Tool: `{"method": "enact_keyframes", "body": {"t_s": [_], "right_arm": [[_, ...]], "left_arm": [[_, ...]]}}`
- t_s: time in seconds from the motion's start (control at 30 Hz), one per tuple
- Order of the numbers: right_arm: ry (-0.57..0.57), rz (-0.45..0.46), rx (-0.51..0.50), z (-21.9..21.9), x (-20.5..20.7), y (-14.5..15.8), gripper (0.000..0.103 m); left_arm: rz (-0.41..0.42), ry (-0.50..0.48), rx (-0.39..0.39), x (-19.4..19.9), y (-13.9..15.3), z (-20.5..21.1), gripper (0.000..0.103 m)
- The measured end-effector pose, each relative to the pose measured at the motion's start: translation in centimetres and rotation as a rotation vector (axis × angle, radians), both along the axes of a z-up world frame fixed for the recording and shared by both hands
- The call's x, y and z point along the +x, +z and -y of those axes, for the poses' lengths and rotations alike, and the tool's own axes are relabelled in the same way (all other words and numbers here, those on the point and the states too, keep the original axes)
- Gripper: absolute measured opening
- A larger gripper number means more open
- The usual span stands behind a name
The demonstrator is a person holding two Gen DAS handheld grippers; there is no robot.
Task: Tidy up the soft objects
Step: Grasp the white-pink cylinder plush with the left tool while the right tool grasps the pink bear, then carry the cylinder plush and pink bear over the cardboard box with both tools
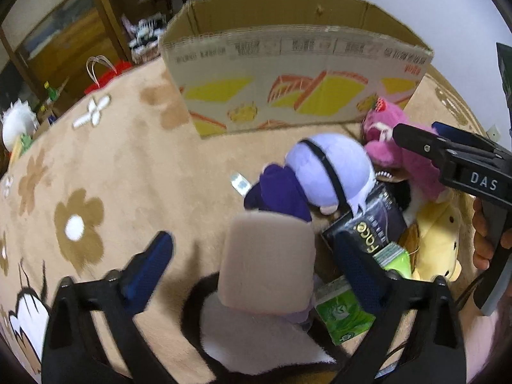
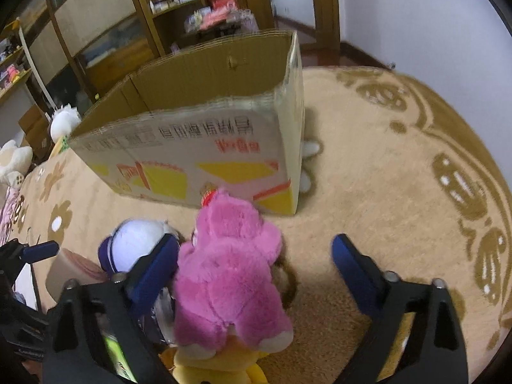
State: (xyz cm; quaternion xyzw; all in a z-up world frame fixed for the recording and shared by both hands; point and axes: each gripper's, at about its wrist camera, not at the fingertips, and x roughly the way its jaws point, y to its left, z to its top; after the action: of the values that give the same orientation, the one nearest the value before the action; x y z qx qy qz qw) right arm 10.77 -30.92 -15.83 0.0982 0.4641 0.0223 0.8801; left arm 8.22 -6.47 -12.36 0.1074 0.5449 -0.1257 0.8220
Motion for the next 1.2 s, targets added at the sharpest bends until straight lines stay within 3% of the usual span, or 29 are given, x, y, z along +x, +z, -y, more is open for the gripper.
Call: {"method": "enact_keyframes", "body": {"t_s": [0.03,0.1,0.17,0.27,0.4,0.63,0.8,1.03,1.2], "right_arm": [[0.007,-0.019,0.011,0.0,0.1,-0.4,0.091],[0.026,-0.052,0.028,-0.2,0.3,-1.1,0.087],[0.053,-0.066,0.038,-0.8,0.4,-1.5,0.080],[0.112,-0.090,0.076,-1.6,0.4,-1.8,0.055],[0.137,-0.075,0.049,-2.6,-0.1,-1.4,0.054],[0.127,0.021,0.041,-3.0,-1.4,1.2,0.054],[0.106,0.149,0.019,-3.0,-3.3,4.3,0.054],[0.084,0.327,-0.003,-2.5,-5.8,8.9,0.054],[0.069,0.423,0.006,-2.3,-6.4,11.8,0.054]], "left_arm": [[-0.027,0.005,0.003,0.1,-0.4,-0.1,0.080],[-0.095,0.014,-0.007,0.4,-1.4,-0.3,0.063],[-0.128,0.016,-0.029,0.5,-1.7,-0.4,0.055],[-0.119,0.016,-0.033,0.5,-1.4,-0.4,0.049],[-0.088,0.032,-0.035,0.4,-0.8,-0.8,0.047],[0.065,0.068,-0.084,-0.2,2.4,-2.3,0.047],[0.273,0.090,-0.090,-1.7,5.9,-2.9,0.047],[0.450,0.057,-0.106,-2.6,9.3,-2.8,0.047],[0.524,0.026,-0.105,-1.8,11.7,-2.6,0.047]]}}
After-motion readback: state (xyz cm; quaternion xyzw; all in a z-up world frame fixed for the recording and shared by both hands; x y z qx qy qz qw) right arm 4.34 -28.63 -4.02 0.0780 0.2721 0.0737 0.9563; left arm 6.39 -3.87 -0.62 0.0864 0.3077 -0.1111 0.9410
